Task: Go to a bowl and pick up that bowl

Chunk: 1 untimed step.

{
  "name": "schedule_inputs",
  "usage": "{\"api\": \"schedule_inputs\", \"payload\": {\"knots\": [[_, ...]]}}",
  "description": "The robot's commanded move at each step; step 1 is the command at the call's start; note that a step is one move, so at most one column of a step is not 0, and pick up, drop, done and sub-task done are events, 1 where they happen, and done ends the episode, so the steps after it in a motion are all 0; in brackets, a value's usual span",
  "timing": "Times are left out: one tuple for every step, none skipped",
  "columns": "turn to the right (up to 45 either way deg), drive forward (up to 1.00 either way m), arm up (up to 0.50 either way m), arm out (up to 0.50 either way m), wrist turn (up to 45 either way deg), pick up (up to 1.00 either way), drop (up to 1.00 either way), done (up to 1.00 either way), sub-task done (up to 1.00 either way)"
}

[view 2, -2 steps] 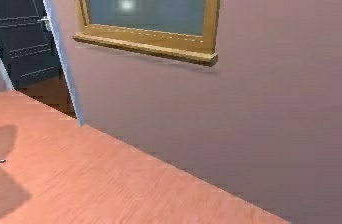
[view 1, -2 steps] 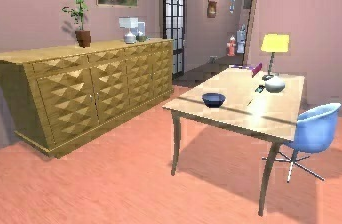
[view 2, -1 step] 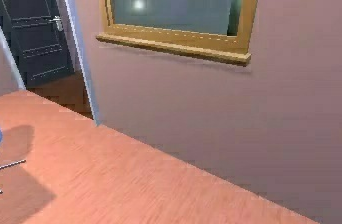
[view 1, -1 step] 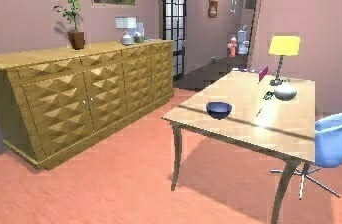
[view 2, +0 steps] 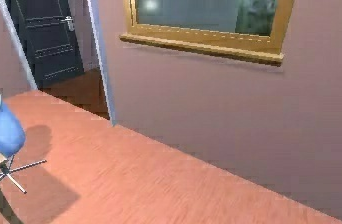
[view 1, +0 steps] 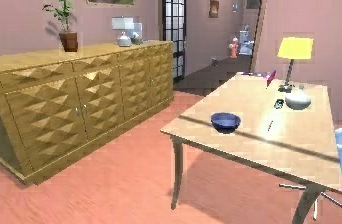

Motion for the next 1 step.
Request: {"api": "schedule_inputs", "payload": {"knots": [[45.0, 0.00, 0.00, 0.00, 0.0, 0.00, 0.00, 0.00, 0.00]]}}
